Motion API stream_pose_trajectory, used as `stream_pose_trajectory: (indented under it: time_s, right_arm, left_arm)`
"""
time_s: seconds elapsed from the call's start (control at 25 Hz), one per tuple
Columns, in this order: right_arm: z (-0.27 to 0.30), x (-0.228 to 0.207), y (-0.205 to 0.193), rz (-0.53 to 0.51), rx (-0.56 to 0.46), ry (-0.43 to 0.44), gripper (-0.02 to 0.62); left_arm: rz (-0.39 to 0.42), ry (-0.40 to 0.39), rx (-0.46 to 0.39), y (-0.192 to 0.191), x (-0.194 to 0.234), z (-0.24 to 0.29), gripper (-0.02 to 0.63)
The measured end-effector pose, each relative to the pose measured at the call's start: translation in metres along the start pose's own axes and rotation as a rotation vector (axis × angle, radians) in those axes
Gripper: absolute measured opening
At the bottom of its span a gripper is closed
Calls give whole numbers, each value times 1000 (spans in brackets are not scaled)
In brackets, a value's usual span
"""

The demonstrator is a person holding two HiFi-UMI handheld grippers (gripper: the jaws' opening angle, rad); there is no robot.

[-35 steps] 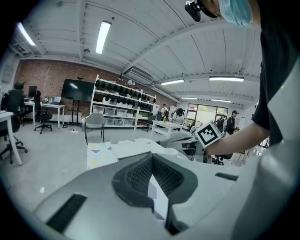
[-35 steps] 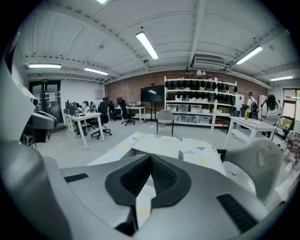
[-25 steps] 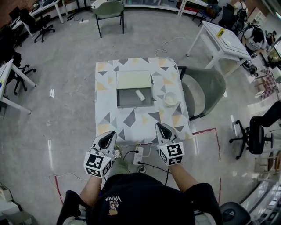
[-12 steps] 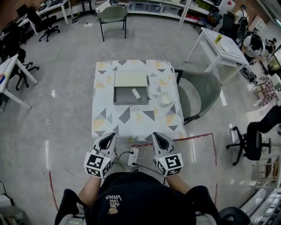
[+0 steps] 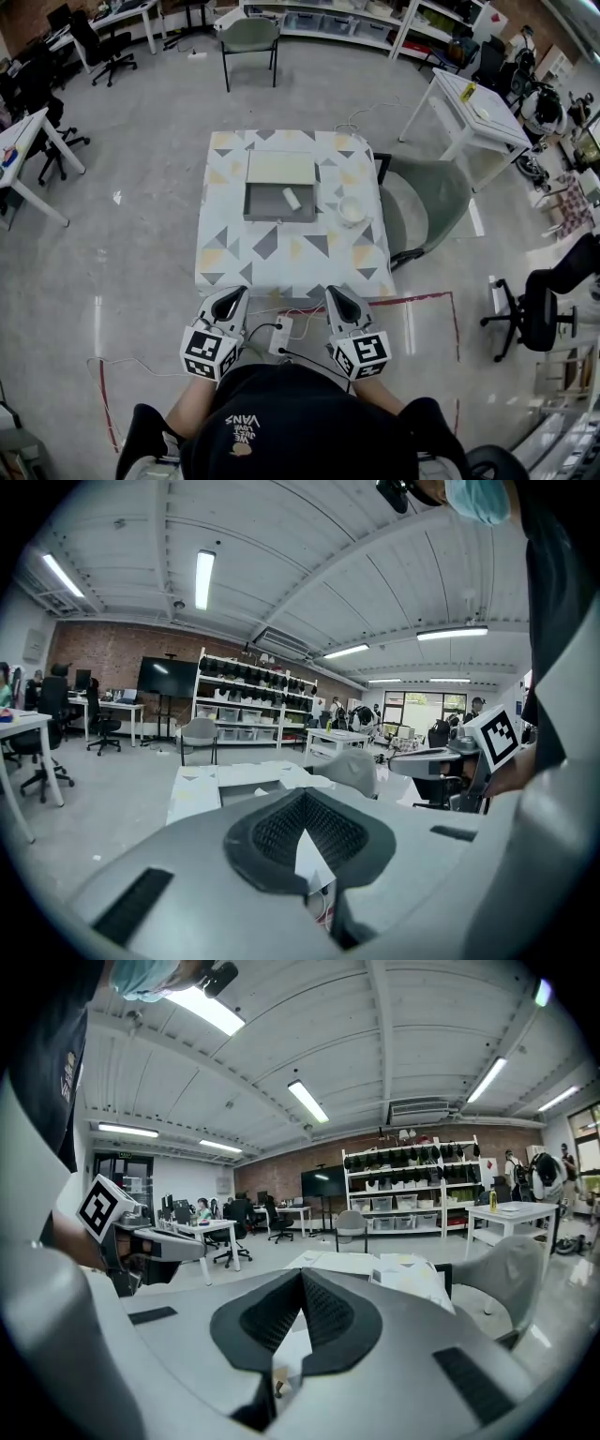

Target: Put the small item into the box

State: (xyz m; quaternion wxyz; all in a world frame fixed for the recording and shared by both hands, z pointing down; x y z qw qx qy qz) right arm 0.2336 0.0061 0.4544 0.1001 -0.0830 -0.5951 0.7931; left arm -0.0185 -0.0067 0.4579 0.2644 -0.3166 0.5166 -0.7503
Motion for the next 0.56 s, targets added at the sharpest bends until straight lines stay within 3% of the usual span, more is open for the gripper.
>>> stream_pose_trajectory:
  time_s: [0.56]
  right_arm:
    - [0, 0, 1, 23, -6, -22, 0]
  left_arm:
    - [13, 0, -4, 2, 2, -4, 6]
Point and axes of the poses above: the fingertips, and each gripper's own axes: z forward along the fingers, x to its left, y out of its top, the point moved 8 cm from there along -z, backward along the fingers, and after that the axes turned 12 degrees about -y, right-handed, at the moved point
